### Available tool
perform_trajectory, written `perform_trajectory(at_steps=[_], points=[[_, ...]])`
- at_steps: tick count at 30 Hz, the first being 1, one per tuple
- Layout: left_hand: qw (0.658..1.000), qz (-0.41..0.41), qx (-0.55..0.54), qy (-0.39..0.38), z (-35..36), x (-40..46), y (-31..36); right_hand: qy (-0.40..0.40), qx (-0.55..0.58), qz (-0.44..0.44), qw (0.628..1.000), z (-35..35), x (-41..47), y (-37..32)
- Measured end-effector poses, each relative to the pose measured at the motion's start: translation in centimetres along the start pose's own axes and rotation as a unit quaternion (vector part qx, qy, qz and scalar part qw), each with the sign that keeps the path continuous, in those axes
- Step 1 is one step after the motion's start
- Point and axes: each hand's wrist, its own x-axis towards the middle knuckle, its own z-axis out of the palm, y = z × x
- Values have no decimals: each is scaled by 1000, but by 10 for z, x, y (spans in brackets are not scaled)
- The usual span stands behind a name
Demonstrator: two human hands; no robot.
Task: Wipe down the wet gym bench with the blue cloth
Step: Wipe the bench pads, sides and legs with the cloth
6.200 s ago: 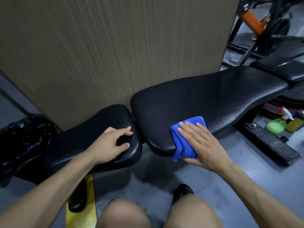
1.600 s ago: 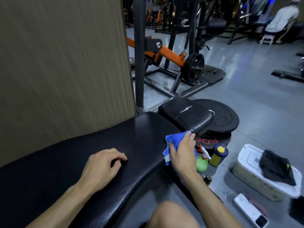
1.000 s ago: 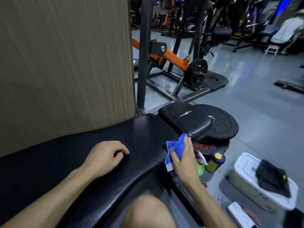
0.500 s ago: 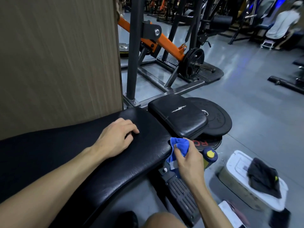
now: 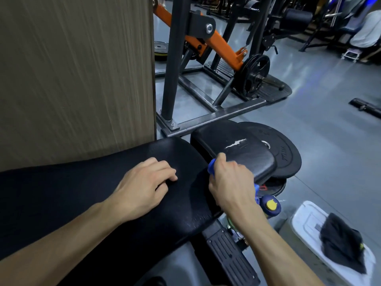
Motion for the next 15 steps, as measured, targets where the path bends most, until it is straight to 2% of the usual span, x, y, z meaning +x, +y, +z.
perform_trajectory(at_steps=[8,15], points=[[1000,-12,-25,11,5,2,-2,-11,-44,-57,997,6,76,-36],[1000,-10,-9,11,5,2,0,-32,-40,-119,992,15,146,-66]])
